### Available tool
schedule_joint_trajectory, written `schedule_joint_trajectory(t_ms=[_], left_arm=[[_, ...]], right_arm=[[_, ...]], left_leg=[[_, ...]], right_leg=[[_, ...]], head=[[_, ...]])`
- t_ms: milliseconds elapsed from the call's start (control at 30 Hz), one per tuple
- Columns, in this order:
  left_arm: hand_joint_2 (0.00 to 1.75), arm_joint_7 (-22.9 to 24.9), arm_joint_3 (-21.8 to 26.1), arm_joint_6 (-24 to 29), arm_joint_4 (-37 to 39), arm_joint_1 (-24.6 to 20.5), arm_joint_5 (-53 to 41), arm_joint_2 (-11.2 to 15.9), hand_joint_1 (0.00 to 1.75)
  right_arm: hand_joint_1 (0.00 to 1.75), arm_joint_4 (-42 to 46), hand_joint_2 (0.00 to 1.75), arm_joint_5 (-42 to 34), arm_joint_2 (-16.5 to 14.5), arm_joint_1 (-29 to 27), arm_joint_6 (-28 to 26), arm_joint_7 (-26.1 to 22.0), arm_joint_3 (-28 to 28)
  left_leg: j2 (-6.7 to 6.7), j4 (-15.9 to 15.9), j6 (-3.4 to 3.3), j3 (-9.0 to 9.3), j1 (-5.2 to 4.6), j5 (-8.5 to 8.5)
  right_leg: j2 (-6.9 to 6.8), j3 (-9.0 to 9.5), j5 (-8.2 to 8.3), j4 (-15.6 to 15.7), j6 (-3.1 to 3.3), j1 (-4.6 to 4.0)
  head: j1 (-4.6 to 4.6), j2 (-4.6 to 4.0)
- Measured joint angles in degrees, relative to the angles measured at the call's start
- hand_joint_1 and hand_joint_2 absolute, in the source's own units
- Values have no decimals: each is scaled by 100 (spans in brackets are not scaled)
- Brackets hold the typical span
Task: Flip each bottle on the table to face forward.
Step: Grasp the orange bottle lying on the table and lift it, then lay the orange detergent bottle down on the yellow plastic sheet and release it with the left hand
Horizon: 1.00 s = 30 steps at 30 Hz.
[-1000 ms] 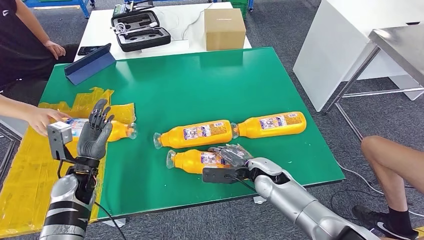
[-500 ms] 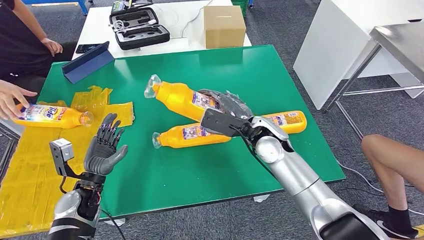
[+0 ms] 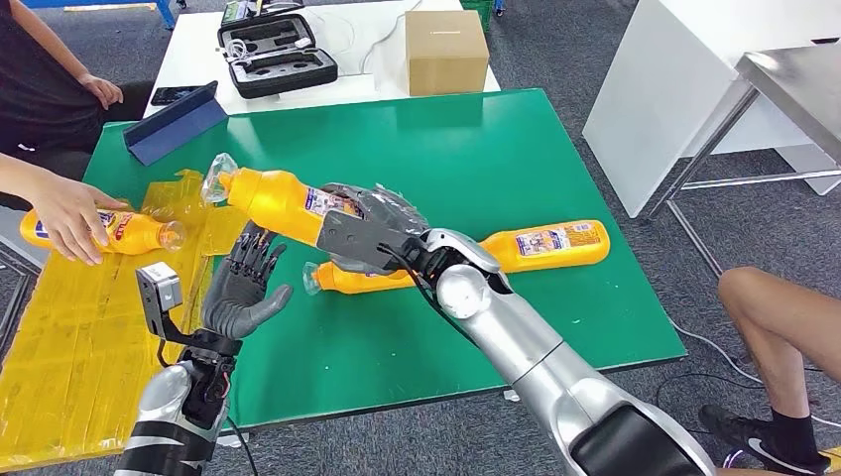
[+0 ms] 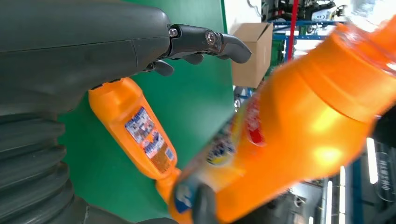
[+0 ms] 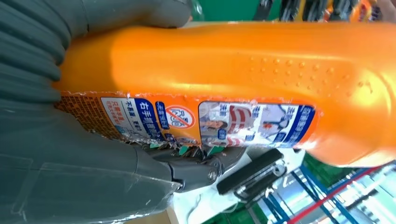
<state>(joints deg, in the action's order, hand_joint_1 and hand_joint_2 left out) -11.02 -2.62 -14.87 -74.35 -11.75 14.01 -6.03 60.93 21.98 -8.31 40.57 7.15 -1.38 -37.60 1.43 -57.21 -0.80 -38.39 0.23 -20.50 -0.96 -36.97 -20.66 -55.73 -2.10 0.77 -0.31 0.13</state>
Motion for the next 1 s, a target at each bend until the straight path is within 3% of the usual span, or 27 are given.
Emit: schedule_joint_trajectory(t_ms=[400, 700, 833, 1000], left_arm=[[175, 130, -86, -96, 335, -236, 547, -47, 0], [175, 169, -50, -123, 605, -130, 764, -46, 1], [175, 201, -41, -139, 656, -104, 836, -46, 175], [175, 222, -31, -133, 693, -86, 874, -46, 175]], right_arm=[[175, -1121, 175, 226, -866, -16, -42, -144, -918], [175, -1618, 175, 44, -999, -10, -142, -174, -1651], [175, -1715, 175, -32, -999, 44, -143, -166, -1788], [175, -1799, 175, -122, -999, 84, -181, -151, -1919]], left_leg=[[8, 0, 3, -3, 3, 1], [11, 0, 6, -7, 0, -1], [11, 0, 6, -7, 1, -1], [11, 0, 6, -7, 1, -1]], right_leg=[[3, -13, -1, 0, 3, -3], [4, -19, 0, 1, 3, 1], [4, -19, 0, 1, 3, 0], [5, -22, 0, 1, 3, -1]], head=[[-3, 0], [-1, 0], [-2, 0], [-1, 0]])
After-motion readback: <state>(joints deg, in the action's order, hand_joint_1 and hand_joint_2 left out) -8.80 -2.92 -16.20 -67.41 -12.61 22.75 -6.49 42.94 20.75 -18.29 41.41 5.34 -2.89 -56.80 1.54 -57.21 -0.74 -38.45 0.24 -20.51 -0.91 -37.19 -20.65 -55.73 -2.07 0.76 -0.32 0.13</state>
